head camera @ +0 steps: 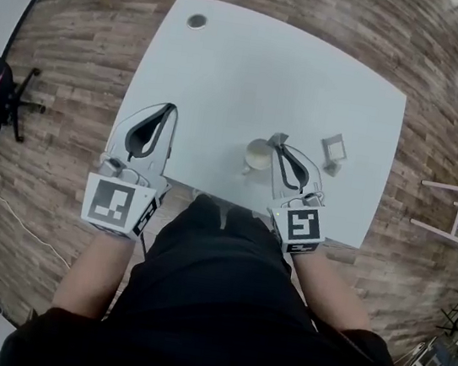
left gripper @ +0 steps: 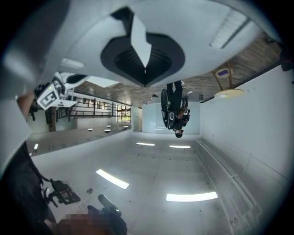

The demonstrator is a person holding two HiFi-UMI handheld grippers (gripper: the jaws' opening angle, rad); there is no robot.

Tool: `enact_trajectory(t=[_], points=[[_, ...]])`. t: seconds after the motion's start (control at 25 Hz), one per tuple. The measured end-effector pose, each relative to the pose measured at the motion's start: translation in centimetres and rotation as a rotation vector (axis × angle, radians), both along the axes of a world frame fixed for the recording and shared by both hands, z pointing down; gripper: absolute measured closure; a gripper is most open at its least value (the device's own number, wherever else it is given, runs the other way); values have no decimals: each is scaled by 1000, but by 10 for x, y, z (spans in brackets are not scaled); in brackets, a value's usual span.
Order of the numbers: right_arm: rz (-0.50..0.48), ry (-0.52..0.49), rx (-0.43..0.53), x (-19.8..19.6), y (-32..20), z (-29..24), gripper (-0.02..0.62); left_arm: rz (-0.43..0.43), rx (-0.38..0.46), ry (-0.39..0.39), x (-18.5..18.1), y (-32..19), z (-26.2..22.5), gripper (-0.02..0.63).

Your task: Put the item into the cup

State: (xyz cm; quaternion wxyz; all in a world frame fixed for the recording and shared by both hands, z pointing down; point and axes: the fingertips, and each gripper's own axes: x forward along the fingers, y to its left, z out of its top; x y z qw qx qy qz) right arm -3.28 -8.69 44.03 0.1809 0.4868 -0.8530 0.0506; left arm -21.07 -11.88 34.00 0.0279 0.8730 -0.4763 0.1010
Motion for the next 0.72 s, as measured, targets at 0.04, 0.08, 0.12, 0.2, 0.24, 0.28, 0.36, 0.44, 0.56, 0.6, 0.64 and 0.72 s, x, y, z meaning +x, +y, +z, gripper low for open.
enact_trajectory(t=[0.04, 0.08, 0.12, 0.2, 0.24, 0.28, 0.36, 0.44, 0.56, 0.6, 0.64, 0.72], points=[[-2, 0, -2, -1, 1, 1, 565, -1, -2, 0, 0, 0, 1, 611], [-3, 0, -3, -2, 1, 2, 565, -3, -5, 1, -1, 0, 2, 611], [-5, 1, -3, -3, 2, 3, 565, -5, -7, 1, -2, 0, 2, 611], [-3, -1, -10, -4, 2, 5, 565, -9, -19, 1, -5, 1, 6, 611], [-1, -3, -18, -5, 3, 6, 565, -10, -28, 1, -6, 1, 8, 611], [-1, -3, -23, -5, 3, 8, 565, -11, -39, 1, -7, 1, 10, 611], [-3, -4, -32, -7, 5, 10, 565, -12, -49, 3, -7, 1, 12, 611], [-6, -6, -40, -8, 8, 13, 565, -16, -49, 6, -8, 1, 14, 611], [-8, -6, -50, -10, 10, 18, 565, -18, -47, 7, -8, 2, 16, 611], [-7, -7, -53, -10, 11, 19, 565, -16, -50, 6, -8, 2, 17, 611], [-5, -8, -56, -10, 11, 20, 565, -14, -55, 5, -7, 2, 18, 611], [-2, -11, -61, -11, 11, 22, 565, -9, -62, 4, -6, 2, 20, 611]])
